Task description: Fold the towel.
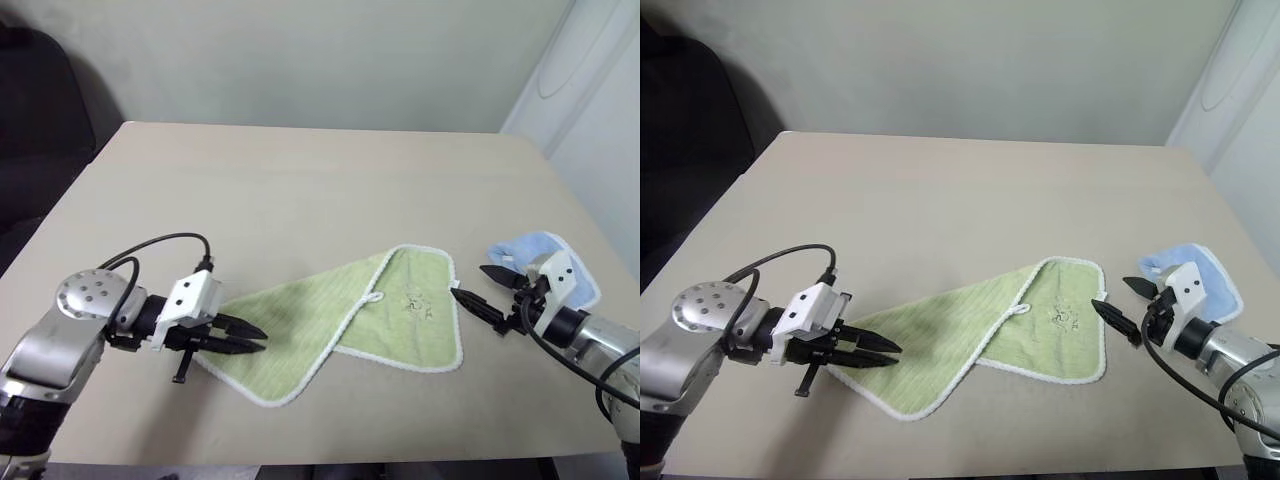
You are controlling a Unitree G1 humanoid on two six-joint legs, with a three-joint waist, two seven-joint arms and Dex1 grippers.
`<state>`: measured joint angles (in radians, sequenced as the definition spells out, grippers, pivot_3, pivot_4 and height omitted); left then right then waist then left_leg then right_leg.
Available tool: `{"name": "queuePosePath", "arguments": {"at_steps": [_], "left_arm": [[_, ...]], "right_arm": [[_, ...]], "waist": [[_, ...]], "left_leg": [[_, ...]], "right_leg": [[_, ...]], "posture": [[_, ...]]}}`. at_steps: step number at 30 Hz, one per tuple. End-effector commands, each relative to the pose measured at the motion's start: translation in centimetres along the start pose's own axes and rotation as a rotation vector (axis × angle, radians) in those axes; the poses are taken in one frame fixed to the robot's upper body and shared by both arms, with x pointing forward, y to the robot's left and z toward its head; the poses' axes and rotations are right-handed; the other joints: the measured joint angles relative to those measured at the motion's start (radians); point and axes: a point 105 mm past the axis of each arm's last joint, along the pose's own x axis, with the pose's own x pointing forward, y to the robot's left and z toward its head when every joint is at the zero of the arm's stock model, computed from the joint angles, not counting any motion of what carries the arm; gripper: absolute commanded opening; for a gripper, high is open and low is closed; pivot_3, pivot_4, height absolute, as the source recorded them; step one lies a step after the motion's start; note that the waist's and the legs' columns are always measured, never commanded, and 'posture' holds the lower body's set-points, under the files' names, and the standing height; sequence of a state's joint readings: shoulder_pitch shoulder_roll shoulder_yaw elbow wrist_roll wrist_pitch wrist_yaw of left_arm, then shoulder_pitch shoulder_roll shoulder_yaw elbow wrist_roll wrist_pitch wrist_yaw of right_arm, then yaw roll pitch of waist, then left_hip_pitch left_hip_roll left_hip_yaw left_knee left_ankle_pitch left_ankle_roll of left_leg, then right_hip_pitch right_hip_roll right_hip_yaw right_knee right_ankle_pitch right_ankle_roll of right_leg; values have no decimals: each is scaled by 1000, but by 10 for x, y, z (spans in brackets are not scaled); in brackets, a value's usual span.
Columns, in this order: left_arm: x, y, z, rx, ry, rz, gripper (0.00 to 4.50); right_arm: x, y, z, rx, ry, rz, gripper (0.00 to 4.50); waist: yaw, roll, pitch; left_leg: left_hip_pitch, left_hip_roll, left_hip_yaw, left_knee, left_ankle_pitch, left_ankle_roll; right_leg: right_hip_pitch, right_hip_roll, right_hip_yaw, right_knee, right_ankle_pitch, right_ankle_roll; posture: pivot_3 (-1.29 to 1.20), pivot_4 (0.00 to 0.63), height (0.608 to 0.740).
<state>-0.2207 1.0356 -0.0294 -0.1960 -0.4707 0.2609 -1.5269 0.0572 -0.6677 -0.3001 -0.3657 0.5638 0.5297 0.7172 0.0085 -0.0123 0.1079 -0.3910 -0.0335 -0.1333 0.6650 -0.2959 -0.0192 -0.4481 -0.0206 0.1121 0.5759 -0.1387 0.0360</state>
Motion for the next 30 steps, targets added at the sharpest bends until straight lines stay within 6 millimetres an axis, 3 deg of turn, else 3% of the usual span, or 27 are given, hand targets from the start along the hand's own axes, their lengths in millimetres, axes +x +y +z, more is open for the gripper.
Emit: {"name": "queuePosePath", "arguments": {"at_steps": [1,7,18,30], "left_arm": [[3,-3,1,58,30,-76,2330],[17,-1,-13,139,95,-104,4311],[37,-21,-21,220,126,-230,4311],[62,-27,-33,248,165,-250,4311]], "right_arm": [[-6,2,17,-53,-55,-20,4500],[-10,4,17,-57,-54,-42,4500],[-13,11,17,-48,-44,-43,4500],[-9,16,20,-38,-40,-9,4500]], "waist": [[-1,0,0],[-2,1,-1],[-2,1,-2],[-2,2,-4]], "left_leg": [[0,0,0,0,0,0],[-1,0,0,0,0,0],[-2,0,0,0,0,0],[-2,0,0,1,0,0]], "right_leg": [[0,0,0,0,0,0],[-1,0,0,0,-2,4],[-2,0,0,0,-3,4],[-2,0,0,0,-4,6]], "posture": [[0,150,740],[0,150,740],[0,150,740],[0,150,740]]}}
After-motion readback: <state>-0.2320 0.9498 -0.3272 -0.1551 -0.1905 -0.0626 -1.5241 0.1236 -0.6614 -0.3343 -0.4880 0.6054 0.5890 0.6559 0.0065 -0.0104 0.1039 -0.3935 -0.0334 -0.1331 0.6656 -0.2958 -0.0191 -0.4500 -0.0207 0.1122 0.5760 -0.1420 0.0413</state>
